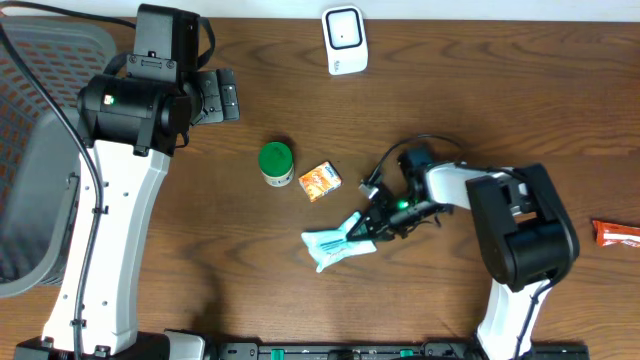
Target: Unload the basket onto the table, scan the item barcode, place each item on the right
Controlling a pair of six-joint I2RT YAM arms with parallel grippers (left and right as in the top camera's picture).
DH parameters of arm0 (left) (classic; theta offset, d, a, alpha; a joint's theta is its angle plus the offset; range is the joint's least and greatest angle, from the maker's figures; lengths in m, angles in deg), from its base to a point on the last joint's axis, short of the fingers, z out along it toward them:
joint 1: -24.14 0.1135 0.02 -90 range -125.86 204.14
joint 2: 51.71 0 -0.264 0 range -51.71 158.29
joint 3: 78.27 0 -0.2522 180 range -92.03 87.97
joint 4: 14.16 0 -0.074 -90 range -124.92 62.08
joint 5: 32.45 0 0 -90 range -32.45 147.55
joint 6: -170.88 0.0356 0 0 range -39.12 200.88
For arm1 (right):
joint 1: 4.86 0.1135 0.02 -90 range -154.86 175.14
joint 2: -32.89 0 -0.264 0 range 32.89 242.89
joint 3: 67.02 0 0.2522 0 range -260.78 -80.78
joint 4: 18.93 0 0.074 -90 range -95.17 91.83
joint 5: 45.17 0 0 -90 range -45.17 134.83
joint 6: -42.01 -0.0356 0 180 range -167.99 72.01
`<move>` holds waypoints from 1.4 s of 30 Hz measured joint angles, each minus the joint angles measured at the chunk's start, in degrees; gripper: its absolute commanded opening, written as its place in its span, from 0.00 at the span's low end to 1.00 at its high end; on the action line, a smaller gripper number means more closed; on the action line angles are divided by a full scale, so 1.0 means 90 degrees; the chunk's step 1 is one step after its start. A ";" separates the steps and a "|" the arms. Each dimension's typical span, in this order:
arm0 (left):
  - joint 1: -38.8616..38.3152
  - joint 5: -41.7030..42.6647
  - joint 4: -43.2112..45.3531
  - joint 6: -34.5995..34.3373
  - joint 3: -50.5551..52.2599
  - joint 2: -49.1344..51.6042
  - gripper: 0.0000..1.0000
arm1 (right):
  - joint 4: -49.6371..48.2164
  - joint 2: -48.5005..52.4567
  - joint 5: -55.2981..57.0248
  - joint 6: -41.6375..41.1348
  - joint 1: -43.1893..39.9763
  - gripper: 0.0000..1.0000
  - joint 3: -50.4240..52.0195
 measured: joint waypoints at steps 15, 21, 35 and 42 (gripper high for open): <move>0.0000 0.0000 -0.0041 0.0000 0.0000 0.0000 0.98 | -0.0355 -0.3504 0.4376 0.1637 -0.0114 0.01 -0.1180; 0.0000 0.0000 -0.0041 0.0000 0.0000 0.0000 0.98 | -0.0464 -0.4369 0.4818 0.3160 0.0194 0.01 -0.1180; 0.0000 0.0000 -0.0044 0.0000 0.0000 0.0000 0.98 | -0.2399 -0.4498 0.3407 0.7038 0.0216 0.01 -0.1180; 0.0000 0.0000 -0.0046 0.0000 0.0000 0.0000 0.98 | -0.2623 -0.4498 0.1367 0.9010 0.0104 0.01 -0.1180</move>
